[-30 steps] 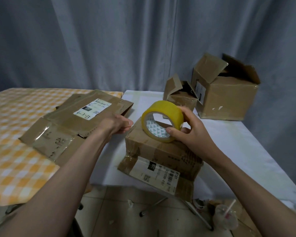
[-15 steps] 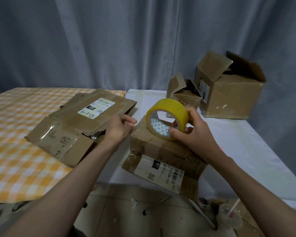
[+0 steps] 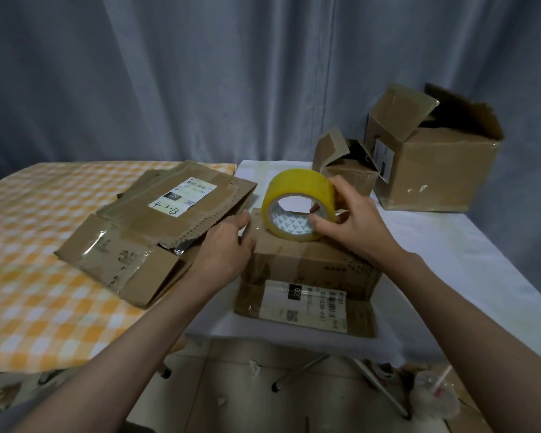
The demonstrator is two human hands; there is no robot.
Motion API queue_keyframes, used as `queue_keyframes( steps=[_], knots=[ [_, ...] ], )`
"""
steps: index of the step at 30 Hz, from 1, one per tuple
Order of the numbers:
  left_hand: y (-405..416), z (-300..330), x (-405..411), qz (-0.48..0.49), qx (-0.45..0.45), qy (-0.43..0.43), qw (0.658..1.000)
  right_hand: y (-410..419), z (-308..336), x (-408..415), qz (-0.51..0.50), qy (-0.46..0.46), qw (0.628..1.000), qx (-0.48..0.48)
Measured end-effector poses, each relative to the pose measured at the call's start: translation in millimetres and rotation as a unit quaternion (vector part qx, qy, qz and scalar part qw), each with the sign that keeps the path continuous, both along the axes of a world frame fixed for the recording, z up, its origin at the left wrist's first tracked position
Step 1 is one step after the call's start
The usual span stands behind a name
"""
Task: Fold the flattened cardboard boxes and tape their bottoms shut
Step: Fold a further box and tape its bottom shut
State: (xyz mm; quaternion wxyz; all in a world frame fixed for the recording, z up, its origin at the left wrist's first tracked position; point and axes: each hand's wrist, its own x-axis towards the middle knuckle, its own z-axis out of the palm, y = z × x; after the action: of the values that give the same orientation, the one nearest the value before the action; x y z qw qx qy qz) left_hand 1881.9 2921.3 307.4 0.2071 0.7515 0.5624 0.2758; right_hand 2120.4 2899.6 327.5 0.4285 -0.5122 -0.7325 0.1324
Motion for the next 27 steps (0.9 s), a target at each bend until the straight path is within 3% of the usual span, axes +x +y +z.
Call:
queue_keyframes(
  steps=[3, 8, 12, 27],
  knots=[
    [-6, -6, 2, -0.066, 0.076, 0.043, 0.994, 2, -1, 1, -0.015, -0.019, 1.0, -0.005],
    [-8, -13, 4, -0.154, 0.09, 0.048, 0.983, -3, 4, 3, -0.032, -0.066, 0.996, -0.043],
    [-10, -16, 1, -0.132, 0.08, 0.09, 0.984, -7, 7, 4, -0.018, -0.03, 0.995, -0.09],
    [-17, -7, 2, -0.132, 0.086, 0.181, 0.971, -43, 30, 30, -0.06, -0.026, 0.996, -0.055]
  ],
)
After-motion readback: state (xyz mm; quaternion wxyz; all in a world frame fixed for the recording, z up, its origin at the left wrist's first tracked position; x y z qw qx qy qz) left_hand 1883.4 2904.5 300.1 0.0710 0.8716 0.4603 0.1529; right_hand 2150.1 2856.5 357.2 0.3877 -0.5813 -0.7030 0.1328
